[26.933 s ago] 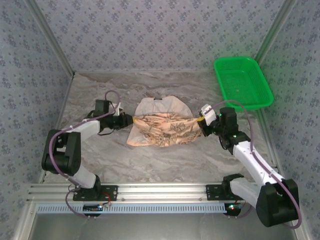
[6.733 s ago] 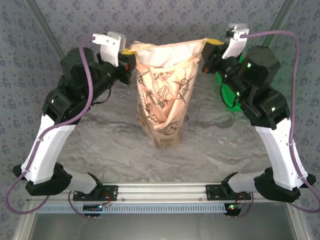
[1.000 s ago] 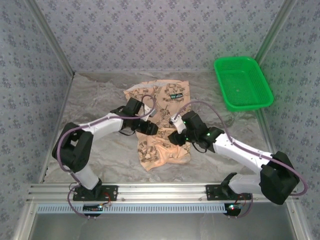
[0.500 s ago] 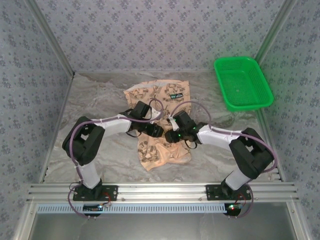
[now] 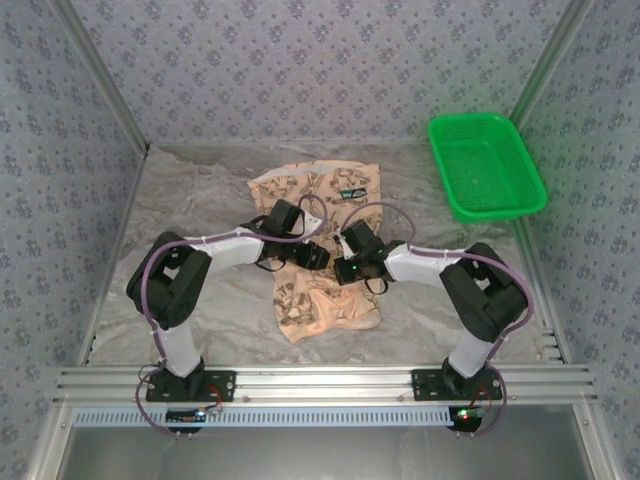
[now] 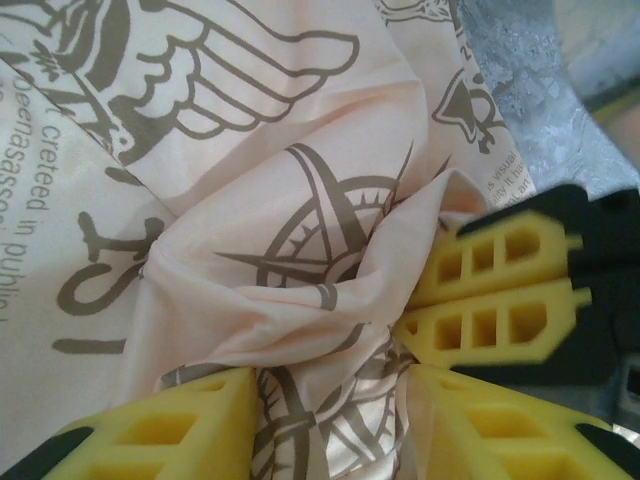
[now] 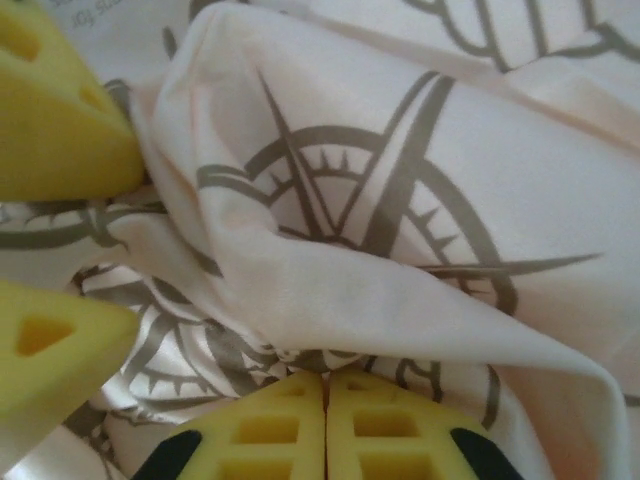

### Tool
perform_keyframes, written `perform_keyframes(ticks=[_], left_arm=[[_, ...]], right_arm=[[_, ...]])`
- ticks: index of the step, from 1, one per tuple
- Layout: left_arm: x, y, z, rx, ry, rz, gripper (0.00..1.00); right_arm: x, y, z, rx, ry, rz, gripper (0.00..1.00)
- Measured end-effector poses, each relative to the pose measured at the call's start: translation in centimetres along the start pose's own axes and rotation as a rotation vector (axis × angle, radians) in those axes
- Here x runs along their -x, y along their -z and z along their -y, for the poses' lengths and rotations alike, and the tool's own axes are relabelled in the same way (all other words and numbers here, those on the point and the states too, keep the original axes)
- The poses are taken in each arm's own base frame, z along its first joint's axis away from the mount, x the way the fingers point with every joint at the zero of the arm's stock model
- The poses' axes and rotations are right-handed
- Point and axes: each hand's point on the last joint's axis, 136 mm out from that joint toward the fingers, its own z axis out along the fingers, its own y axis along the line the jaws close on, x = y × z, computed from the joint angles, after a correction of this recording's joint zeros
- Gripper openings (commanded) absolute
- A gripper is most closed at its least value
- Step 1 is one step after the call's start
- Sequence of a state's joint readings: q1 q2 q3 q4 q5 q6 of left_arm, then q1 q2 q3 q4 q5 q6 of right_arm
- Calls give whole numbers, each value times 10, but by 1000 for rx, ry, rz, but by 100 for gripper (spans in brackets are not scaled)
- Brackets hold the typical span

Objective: Fold the inside-out t-shirt

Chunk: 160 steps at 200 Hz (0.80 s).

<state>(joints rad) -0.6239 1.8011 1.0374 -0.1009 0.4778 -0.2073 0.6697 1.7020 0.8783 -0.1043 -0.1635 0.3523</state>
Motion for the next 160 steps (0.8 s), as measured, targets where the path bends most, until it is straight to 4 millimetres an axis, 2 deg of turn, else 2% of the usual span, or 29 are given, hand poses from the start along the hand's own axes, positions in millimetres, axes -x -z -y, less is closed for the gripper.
perform_keyframes(ticks=[27, 60, 72, 84, 108, 130, 151, 160], left_arm=[[-1, 1, 0, 1, 4, -4, 43], [8, 19, 15, -29, -21, 37, 42], [14, 32, 24, -48, -43, 75, 41], [16, 41, 32, -69, -70, 114, 35], [6, 43, 36, -104, -112, 144, 32], [-5, 34, 36, -142, -111, 123, 40], [-10, 31, 46, -193, -136, 134, 40], [-14, 30, 51, -209, -154, 136, 38]], right_arm=[[8, 15, -9, 117, -67, -24, 0], [49, 71, -40, 322, -99, 34, 0], [54, 87, -48, 387, -108, 45, 0], [56, 97, -53, 448, -121, 40, 0], [56, 101, -56, 527, -164, 9, 0], [54, 95, -54, 576, -217, -26, 0], [51, 89, -47, 581, -261, -54, 0], [51, 88, -43, 574, -271, -55, 0]])
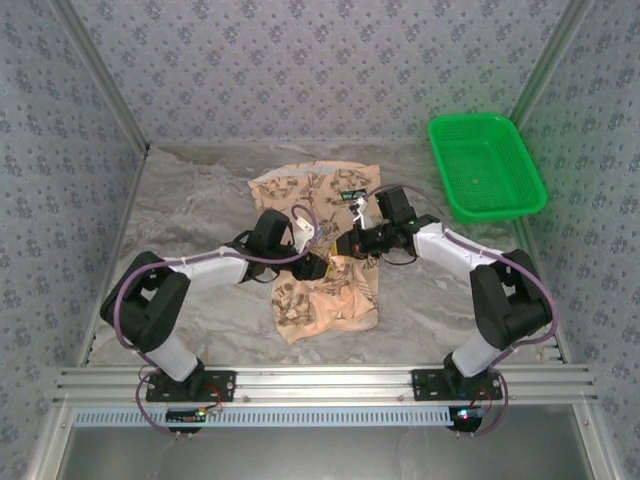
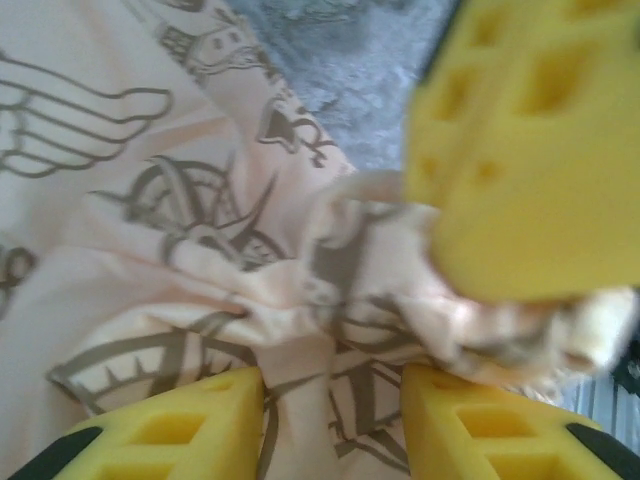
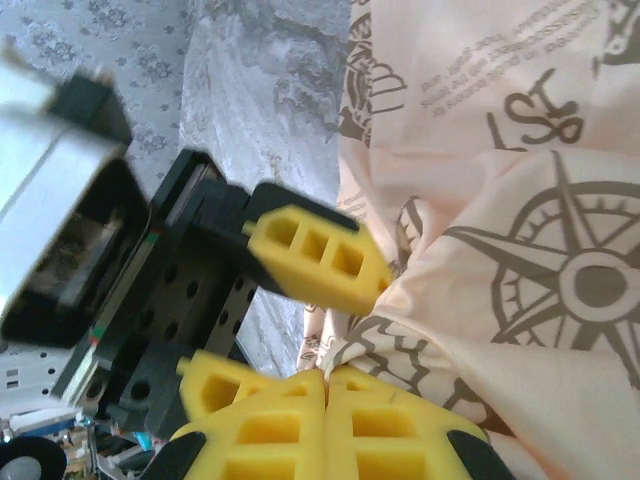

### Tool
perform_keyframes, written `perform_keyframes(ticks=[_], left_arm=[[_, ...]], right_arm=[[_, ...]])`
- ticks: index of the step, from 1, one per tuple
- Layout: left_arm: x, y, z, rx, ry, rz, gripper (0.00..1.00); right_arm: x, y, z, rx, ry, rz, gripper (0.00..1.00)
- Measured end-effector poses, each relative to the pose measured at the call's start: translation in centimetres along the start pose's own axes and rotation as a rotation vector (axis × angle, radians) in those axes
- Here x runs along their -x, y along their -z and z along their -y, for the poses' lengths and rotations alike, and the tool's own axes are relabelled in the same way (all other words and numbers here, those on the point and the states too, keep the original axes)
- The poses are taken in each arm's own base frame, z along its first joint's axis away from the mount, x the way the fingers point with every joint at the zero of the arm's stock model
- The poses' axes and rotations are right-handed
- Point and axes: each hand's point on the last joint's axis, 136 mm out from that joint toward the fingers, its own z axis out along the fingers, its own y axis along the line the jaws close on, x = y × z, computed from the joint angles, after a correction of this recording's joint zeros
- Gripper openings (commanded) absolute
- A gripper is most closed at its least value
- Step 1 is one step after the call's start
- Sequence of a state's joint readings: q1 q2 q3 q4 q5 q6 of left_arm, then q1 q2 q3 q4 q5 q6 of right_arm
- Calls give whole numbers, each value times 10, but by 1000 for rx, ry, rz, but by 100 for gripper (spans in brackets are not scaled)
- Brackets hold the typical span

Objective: Fold the inside-out t-shirt

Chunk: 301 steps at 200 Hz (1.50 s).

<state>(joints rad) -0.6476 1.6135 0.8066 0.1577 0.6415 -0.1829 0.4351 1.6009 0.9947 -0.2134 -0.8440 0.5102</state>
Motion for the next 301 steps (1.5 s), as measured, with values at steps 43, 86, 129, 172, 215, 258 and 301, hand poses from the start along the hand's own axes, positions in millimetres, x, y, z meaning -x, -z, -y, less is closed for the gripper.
perform_keyframes(ticks=[43, 86, 129, 172, 215, 258, 301], left_arm=[[-12, -8, 22, -75, -67, -10, 0], [-27, 1, 33, -122, -73, 8, 0], [-30, 5, 40, -157, -61, 8, 0], [-37, 0, 39, -179, -21, -21, 0], [-40, -7, 36, -199, 33, -48, 0], [-36, -3, 25, -177, 72, -34, 0], [-44, -10, -35, -52, 194, -51, 1]], right_arm=[[-6, -4, 37, -87, -68, 17, 31], [-24, 19, 89, -428, -16, 101, 40], [-44, 57, 31, -495, 308, 257, 36], [-74, 31, 26, -482, 449, 171, 42], [-68, 4, 65, -580, 390, 131, 10], [-53, 15, 75, -605, 319, 186, 0], [-41, 51, 112, -623, 165, 236, 0]])
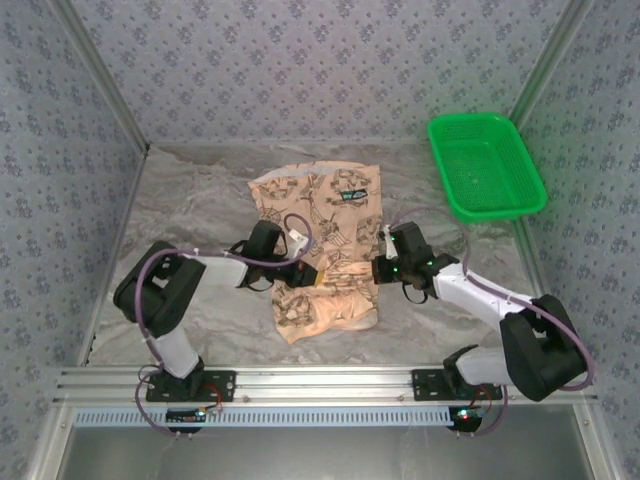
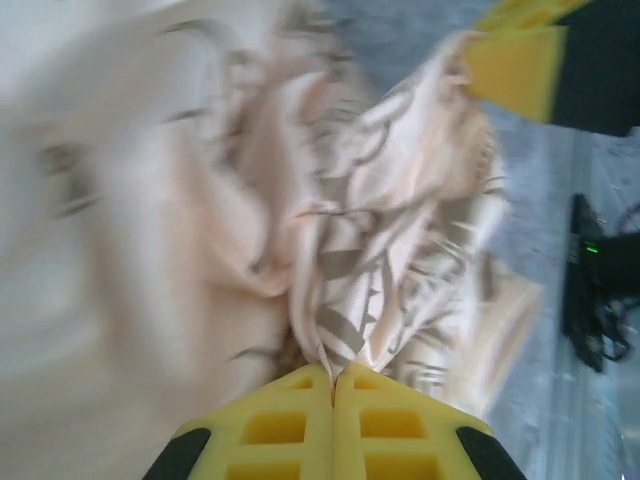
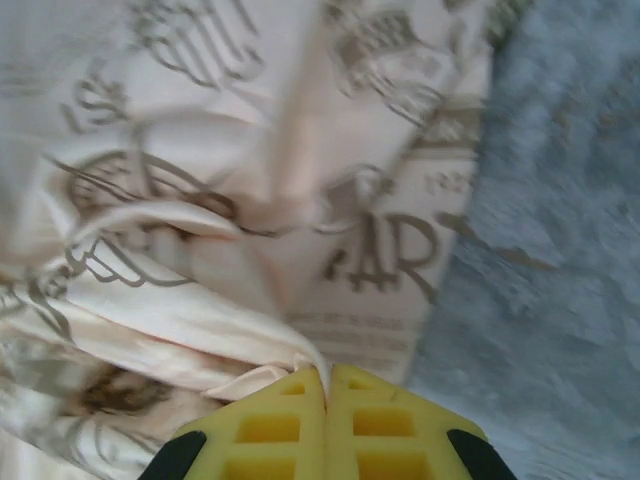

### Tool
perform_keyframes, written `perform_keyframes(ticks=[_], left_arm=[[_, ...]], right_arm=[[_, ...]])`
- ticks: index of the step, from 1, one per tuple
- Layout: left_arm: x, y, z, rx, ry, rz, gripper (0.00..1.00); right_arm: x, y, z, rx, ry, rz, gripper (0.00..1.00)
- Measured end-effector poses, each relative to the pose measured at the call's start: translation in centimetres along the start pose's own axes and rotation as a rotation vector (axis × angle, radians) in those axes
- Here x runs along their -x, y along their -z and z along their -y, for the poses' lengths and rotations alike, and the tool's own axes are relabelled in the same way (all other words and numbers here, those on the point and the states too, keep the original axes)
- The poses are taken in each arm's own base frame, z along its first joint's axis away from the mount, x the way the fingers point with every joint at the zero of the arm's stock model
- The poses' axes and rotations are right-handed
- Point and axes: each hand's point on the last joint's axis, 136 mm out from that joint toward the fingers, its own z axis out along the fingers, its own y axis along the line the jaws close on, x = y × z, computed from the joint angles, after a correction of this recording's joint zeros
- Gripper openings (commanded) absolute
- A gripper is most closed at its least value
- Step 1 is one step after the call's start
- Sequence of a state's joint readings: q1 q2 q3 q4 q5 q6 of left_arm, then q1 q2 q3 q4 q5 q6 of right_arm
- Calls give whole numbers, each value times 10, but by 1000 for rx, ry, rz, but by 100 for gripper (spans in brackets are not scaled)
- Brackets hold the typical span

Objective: Fold the inside-out t-shirt

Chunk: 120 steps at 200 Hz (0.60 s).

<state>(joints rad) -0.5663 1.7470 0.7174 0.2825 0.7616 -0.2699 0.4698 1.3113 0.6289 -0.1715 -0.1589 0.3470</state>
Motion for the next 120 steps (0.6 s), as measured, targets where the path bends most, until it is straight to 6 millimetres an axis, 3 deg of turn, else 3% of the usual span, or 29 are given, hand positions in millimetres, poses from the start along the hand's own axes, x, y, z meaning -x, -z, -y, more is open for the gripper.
perform_keyframes(ticks=[20, 34, 50, 78, 99, 120], left_arm=[[-10, -6, -20, 35, 44, -28, 10], [-4, -5, -19, 46, 28, -23, 24], [-2, -3, -13, 43, 21, -25, 39], [5, 11, 10, 60, -38, -24, 44], [22, 20, 41, 52, -118, -11, 44], [39, 19, 60, 40, -168, 2, 44]], right_arm=[[-28, -10, 0, 42, 3, -94, 0], [-35, -10, -4, 68, 10, -122, 14], [-35, -6, -7, 84, 38, -120, 21], [-22, 12, -21, 120, 95, -88, 32], [-3, 27, -39, 151, 141, -30, 38], [9, 29, -51, 157, 163, -9, 40]])
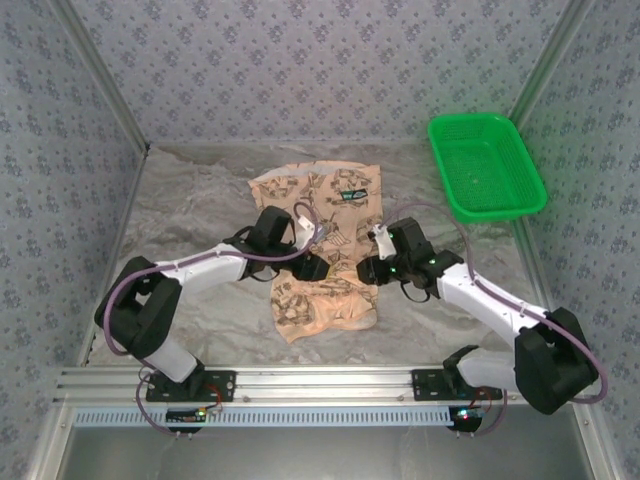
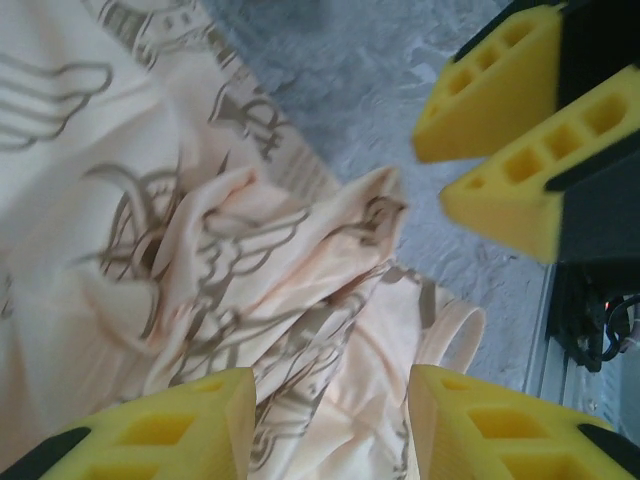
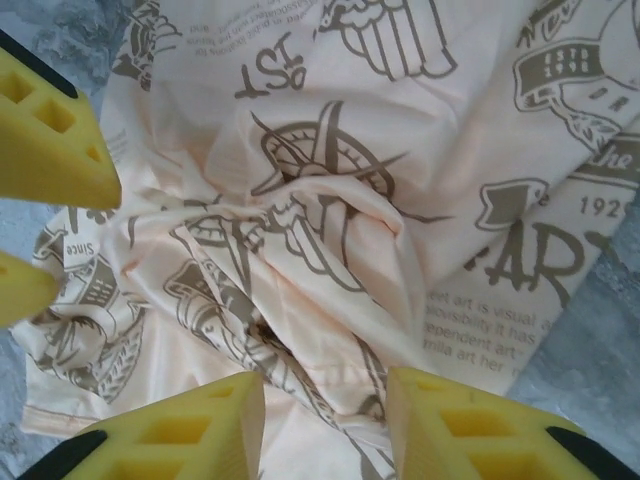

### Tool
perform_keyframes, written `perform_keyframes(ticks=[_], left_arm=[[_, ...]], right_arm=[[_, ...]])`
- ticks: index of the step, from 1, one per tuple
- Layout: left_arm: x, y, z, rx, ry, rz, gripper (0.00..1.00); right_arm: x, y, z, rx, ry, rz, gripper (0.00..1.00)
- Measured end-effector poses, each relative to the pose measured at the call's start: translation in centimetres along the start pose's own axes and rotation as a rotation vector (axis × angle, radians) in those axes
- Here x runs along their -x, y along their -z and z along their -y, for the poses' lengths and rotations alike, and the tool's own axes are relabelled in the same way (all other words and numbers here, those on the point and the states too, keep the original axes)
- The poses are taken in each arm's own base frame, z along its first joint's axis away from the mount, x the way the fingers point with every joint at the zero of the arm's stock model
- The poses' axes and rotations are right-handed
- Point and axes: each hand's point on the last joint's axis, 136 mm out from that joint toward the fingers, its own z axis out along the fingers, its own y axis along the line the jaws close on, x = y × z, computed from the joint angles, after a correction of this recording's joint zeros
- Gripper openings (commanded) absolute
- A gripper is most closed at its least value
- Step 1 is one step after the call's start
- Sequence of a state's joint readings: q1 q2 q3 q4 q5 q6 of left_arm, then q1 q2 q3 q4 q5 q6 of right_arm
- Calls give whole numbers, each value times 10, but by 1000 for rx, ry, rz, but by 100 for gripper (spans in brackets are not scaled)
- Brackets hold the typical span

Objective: Fold the inside-out t-shirt

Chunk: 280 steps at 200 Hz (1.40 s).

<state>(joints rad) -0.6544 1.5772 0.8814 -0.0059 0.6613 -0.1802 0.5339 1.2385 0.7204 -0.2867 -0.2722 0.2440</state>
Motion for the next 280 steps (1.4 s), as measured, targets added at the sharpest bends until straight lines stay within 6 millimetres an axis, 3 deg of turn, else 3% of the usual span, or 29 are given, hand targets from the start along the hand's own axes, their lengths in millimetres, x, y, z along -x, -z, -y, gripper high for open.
perform_keyframes(ticks=[19, 38, 69, 83, 99, 133, 160, 173, 189, 204, 228, 280], left_arm=[[3, -8, 3, -4, -8, -14, 43], [-7, -27, -3, 8, 8, -68, 43], [-31, -59, -4, 20, 5, -175, 34], [-38, -67, -4, 29, 6, -205, 15], [-39, -70, -6, 40, -9, -218, 0], [-36, -64, -1, 42, -38, -211, 0], [-42, -48, 32, -1, -160, -186, 0], [-51, -45, 52, -30, -233, -180, 0], [-65, -48, 63, -40, -296, -185, 0], [-79, -51, 58, 0, -334, -196, 0], [-92, -53, 45, 67, -366, -218, 0], [-83, -53, 37, 117, -413, -173, 1]], right_arm=[[-6, -12, 5, -39, -16, -33, 42], [-17, -23, 17, -90, -56, -75, 41], [-37, -28, 29, -136, -110, -111, 9], [-42, -29, 30, -136, -128, -120, 0], [-42, -28, 27, -119, -131, -115, 0], [-25, -11, 15, -70, -111, -42, 0], [-18, 0, 19, -75, -123, -7, 0], [-20, 0, 22, -76, -132, -15, 25], [-23, 0, 20, -59, -125, -29, 36], [-27, -1, 14, -26, -113, -54, 43], [-39, -6, 4, 18, -106, -110, 44], [-68, -9, -19, 99, -80, -196, 40]])
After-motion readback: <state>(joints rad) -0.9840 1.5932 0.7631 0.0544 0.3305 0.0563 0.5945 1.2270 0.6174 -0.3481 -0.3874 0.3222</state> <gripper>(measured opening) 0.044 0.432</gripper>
